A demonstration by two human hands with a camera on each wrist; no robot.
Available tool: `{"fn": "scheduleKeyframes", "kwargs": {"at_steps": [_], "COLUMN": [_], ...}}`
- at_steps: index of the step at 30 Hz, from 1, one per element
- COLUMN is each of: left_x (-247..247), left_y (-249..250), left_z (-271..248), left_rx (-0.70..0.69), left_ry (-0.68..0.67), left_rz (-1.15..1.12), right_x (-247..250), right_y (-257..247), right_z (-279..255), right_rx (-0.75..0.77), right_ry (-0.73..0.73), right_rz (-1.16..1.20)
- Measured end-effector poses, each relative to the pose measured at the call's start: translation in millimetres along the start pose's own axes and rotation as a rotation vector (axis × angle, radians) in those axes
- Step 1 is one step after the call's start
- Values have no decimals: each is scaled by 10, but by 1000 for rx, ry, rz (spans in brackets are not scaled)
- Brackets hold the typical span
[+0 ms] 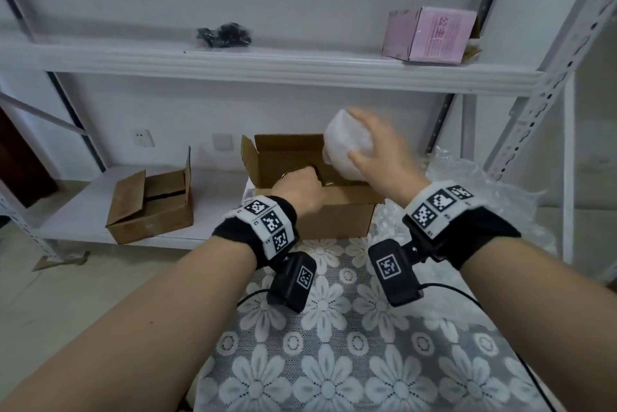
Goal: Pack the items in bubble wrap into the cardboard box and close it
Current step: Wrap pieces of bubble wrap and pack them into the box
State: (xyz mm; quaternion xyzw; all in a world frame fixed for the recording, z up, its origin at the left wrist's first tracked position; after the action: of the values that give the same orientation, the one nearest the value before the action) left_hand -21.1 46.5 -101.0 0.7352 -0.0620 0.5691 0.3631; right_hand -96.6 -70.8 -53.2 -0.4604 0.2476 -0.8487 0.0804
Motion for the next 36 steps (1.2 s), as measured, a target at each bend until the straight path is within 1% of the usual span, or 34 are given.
{"fn": "scheduleKeyframes", "kwargs": {"at_steps": [2, 6, 8, 11, 15, 20, 23, 24, 27, 28, 31, 34, 36], "left_x": [-88, -217, -266, -308, -325, -306, -284, -271, -242, -240, -242, -242, -236], "left_y": [44, 118, 155, 162, 159, 148, 150, 151, 157, 158, 162, 159, 153], "left_z": [65, 136, 155, 172, 179, 177, 180, 180, 157, 146, 125, 138, 157], "left_rx": [-41, -159, -214, -217, -184, -190, -198, -200, -202, -203, -194, -177, -185], "left_ry": [-41, -28, -8, 9, -32, -65, -110, -121, -134, -130, -136, -185, -207], "left_rz": [96, 215, 279, 325, 325, 308, 298, 294, 290, 290, 278, 288, 304], "right_x": [-130, -229, -252, -258, -364, -538, -560, -541, -465, -466, -507, -474, -464], "right_y": [86, 178, 218, 200, 133, 236, 255, 233, 132, 117, 126, 102, 82], "right_z": [31, 66, 111, 169, 227, 241, 205, 185, 108, 69, -64, -131, -131], "right_rx": [6, 16, -21, -52, 25, -10, -36, -21, 91, 96, 65, 82, 44], "right_ry": [-74, -132, -156, -153, -137, -231, -307, -300, -171, -163, -257, -321, -421], "right_rz": [-129, -356, -418, -489, -614, -591, -489, -482, -605, -617, -536, -468, -483]}}
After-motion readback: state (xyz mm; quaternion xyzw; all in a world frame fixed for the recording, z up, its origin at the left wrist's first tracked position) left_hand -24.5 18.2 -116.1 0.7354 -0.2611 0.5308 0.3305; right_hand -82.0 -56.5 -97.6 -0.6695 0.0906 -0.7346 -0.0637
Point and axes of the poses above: each hand's wrist, its own z-axis towards the middle knuckle, its own x-axis out of the back of the hand, y = z × x, the point moved 4 cm from there along z, towards the middle knuckle, and after that the axes turned 1 degree about x, right-handed, at the moved point
